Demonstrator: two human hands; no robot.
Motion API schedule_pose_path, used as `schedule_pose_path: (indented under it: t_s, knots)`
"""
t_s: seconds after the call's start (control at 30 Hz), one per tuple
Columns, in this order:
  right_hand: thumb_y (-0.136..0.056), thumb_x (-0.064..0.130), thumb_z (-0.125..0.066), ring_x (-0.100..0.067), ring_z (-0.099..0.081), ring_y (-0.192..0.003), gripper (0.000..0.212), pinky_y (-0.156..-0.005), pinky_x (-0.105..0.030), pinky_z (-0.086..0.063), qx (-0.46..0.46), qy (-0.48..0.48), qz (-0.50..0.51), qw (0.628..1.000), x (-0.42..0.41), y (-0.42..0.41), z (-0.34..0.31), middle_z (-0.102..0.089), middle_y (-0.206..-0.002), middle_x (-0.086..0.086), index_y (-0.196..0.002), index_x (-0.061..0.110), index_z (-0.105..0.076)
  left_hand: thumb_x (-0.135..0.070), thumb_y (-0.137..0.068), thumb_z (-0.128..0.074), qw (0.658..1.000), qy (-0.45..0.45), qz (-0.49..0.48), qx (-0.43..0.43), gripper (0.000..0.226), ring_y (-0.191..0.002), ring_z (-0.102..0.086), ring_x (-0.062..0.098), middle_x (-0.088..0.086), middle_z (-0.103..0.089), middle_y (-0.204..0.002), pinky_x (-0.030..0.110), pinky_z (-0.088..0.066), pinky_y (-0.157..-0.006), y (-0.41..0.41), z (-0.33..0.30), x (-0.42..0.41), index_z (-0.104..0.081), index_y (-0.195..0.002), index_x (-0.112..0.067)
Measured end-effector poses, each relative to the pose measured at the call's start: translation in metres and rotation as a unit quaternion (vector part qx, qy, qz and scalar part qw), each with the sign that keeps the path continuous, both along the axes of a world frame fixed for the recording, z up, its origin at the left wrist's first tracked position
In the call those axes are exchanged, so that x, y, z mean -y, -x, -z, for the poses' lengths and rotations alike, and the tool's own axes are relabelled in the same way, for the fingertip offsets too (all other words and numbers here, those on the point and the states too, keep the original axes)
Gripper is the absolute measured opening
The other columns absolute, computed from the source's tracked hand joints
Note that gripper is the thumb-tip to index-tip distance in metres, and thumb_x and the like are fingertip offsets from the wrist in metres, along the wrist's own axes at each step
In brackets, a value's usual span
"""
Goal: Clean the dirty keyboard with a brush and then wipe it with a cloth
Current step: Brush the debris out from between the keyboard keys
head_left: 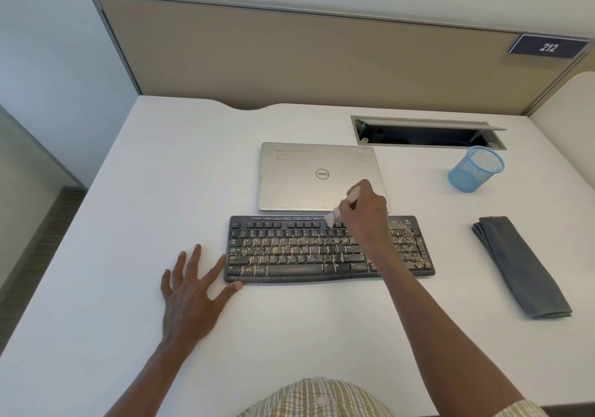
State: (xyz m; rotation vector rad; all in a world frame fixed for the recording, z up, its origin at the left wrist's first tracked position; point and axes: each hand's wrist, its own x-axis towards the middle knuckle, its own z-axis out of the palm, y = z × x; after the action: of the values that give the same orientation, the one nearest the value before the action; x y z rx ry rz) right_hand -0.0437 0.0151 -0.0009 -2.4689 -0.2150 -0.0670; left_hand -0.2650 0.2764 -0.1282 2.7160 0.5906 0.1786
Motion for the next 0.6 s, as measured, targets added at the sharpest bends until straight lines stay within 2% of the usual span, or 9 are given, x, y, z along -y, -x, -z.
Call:
schedule_pose_path:
  t_s: [0.17,0.27,0.3,0.4,0.43,0.5,0.6]
  knots:
    - [-0.091,0.009,-0.055,-0.019,-0.057,-0.06,0.011,-0.044,-0.025,-0.039,0.001,0.013,-0.019,1.0,-0.005,0.006,0.006,-0.059,-0.076,-0.007,-0.098,0.009,-0.048,-0.087,-0.084,-0.028,1.0,0.001,0.001,0.004,0.078,-0.155,-0.013,0.031,0.007,-0.024,-0.167,0.057,-0.013,-0.121,0.0,0.0,0.0,-0.053,-0.143,-0.044]
    - [-0.092,0.011,-0.056,-0.02,-0.059,-0.059,0.01,-0.046,-0.034,-0.048,0.009,-0.013,-0.015,1.0,-0.004,0.006,0.005,-0.06,-0.074,-0.006,-0.099,0.011,-0.049,-0.087,-0.084,-0.028,1.0,-0.001,0.001,0.002,0.078,-0.155,-0.013,0.031,0.007,-0.024,-0.167,0.056,-0.013,-0.121,0.0,0.0,0.0,-0.053,-0.143,-0.044]
    - [-0.092,0.011,-0.056,-0.02,-0.059,-0.059,0.01,-0.045,-0.033,-0.049,0.0,-0.022,-0.015,1.0,-0.002,0.006,0.005,-0.06,-0.075,-0.007,-0.099,0.011,-0.049,-0.087,-0.084,-0.029,1.0,-0.002,0.003,0.003,0.077,-0.155,-0.014,0.031,0.008,-0.025,-0.167,0.056,-0.013,-0.121,0.0,0.0,0.0,-0.054,-0.143,-0.044]
    - [-0.093,0.008,-0.057,-0.014,-0.055,-0.058,0.01,-0.039,-0.015,-0.038,-0.029,-0.046,0.026,0.998,0.015,0.003,0.008,-0.06,-0.08,-0.006,-0.099,0.011,-0.05,-0.085,-0.085,-0.031,1.0,-0.003,0.005,0.008,0.076,-0.154,-0.015,0.032,0.008,-0.026,-0.166,0.056,-0.013,-0.121,0.0,0.0,0.0,-0.055,-0.142,-0.043]
    - [-0.092,0.007,-0.058,-0.012,-0.055,-0.059,0.011,-0.04,-0.013,-0.038,-0.029,-0.051,0.052,0.997,0.025,0.001,0.008,-0.06,-0.081,-0.006,-0.099,0.011,-0.05,-0.085,-0.085,-0.031,1.0,-0.003,0.004,0.008,0.075,-0.154,-0.015,0.032,0.008,-0.026,-0.166,0.056,-0.013,-0.121,0.0,0.0,0.0,-0.055,-0.142,-0.042]
    - [-0.091,0.006,-0.06,-0.013,-0.057,-0.064,0.012,-0.043,-0.012,-0.038,-0.021,-0.051,0.105,0.993,0.045,-0.003,0.008,-0.061,-0.083,-0.006,-0.098,0.011,-0.051,-0.085,-0.085,-0.031,1.0,-0.002,0.002,0.005,0.075,-0.155,-0.014,0.031,0.008,-0.026,-0.166,0.055,-0.012,-0.121,0.0,0.0,0.0,-0.055,-0.143,-0.043]
    - [-0.09,0.006,-0.056,-0.02,-0.059,-0.068,0.008,-0.047,-0.019,-0.036,0.018,-0.042,0.136,0.99,0.06,-0.004,0.006,-0.06,-0.08,-0.006,-0.096,0.007,-0.051,-0.085,-0.085,-0.031,1.0,-0.003,0.004,0.005,0.075,-0.155,-0.014,0.031,0.008,-0.025,-0.167,0.055,-0.012,-0.122,0.001,0.0,0.0,-0.054,-0.143,-0.043]
